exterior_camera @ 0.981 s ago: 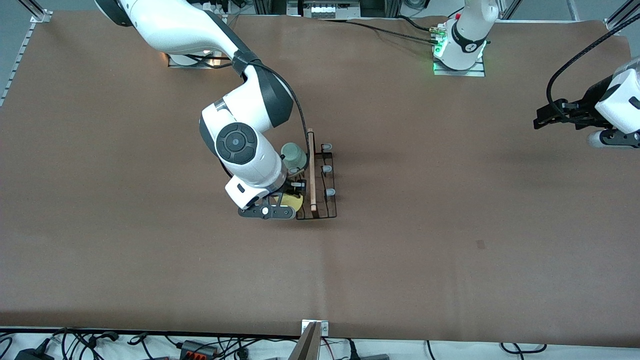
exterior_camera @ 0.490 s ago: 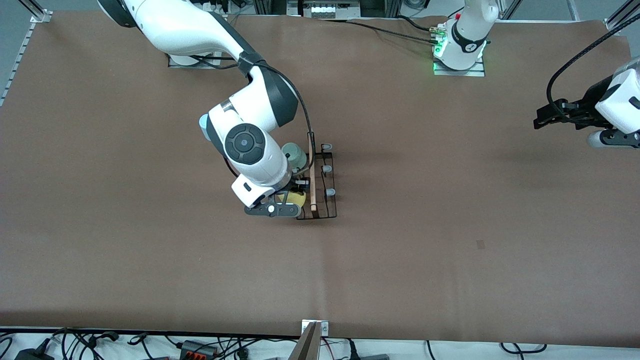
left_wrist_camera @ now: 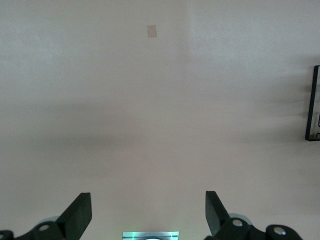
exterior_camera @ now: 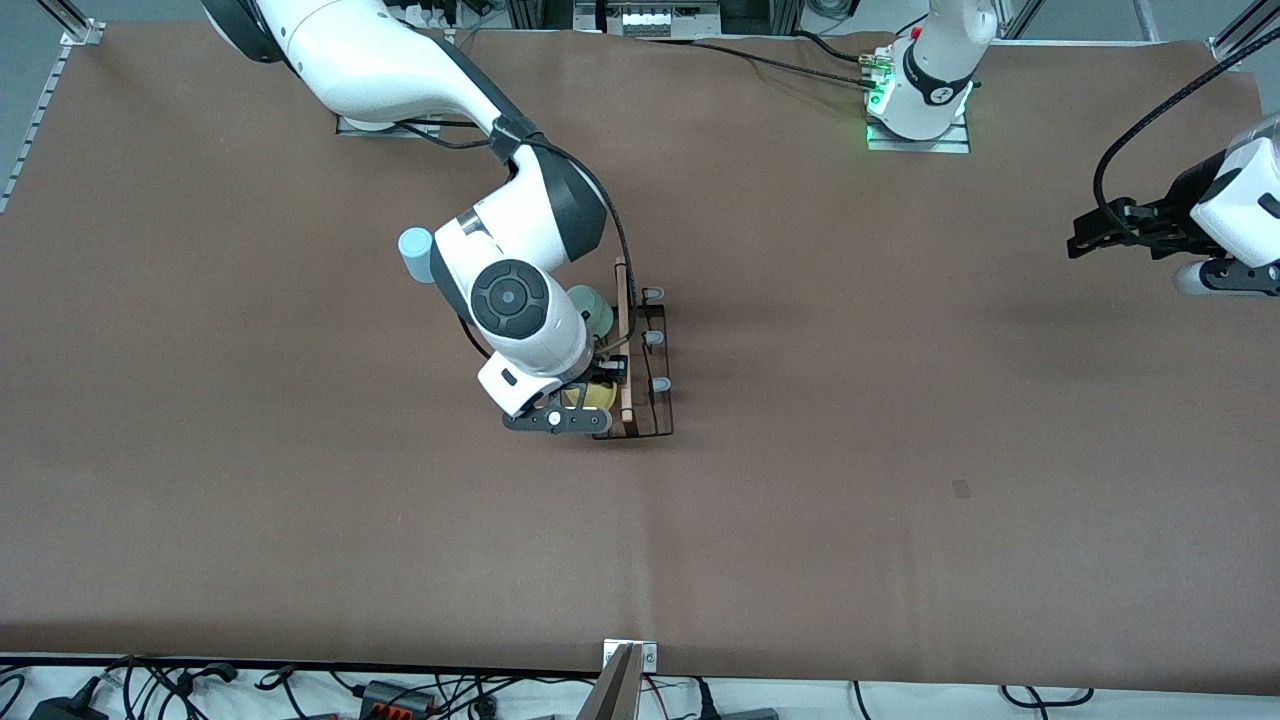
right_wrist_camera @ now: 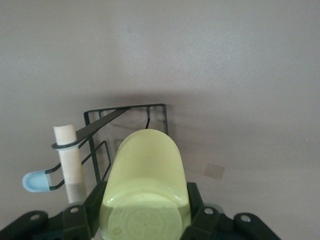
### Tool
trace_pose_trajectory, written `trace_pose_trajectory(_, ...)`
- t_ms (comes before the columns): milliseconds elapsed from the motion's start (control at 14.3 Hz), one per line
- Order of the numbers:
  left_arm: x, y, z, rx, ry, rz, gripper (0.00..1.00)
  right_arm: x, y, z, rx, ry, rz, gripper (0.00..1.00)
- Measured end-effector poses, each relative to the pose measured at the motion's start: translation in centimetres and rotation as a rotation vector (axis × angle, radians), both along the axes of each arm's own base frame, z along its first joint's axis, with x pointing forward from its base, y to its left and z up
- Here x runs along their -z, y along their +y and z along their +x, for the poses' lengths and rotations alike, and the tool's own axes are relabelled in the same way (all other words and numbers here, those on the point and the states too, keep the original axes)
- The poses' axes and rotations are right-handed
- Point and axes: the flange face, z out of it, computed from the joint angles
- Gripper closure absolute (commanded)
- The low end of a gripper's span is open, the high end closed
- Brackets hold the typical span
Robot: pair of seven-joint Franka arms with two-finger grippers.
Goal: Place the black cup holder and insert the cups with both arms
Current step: 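Lower the yellow cup onto a holder peg with the right gripper, then open the right gripper and withdraw it from the yellow cup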
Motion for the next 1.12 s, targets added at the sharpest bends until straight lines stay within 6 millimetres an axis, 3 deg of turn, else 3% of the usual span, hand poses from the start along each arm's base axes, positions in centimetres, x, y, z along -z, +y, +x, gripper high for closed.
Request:
trace_pose_trajectory(350, 0.0, 0.0, 0.0, 0.0, 0.004, 0.0, 0.0, 0.2, -0.1, 0.2, 0.013, -0.002, -0.001, 0.0)
trace_pose_trajectory(630, 0.0, 0.0, 0.0, 0.0, 0.004, 0.0, 0.0, -3.0, -2.0, 1.4, 0.051, -0.037, 0.007, 0.0)
trace_pose_trajectory(770, 0.0, 0.0, 0.0, 0.0, 0.004, 0.0, 0.0, -5.9, -5.8, 3.2, 0.1, -0.05, 0.004, 0.0)
trace_pose_trajectory(911, 0.0, 0.0, -0.1, 0.0, 0.004, 0.0, 0.0, -9.0, -11.6, 5.3, 0.138, -0.059, 0.002, 0.0)
trace_pose_trajectory(1121, 0.0, 0.0, -0.1, 0.0, 0.004, 0.0, 0.0, -12.3, -19.4, 7.0, 0.143, -0.047, -0.01, 0.0)
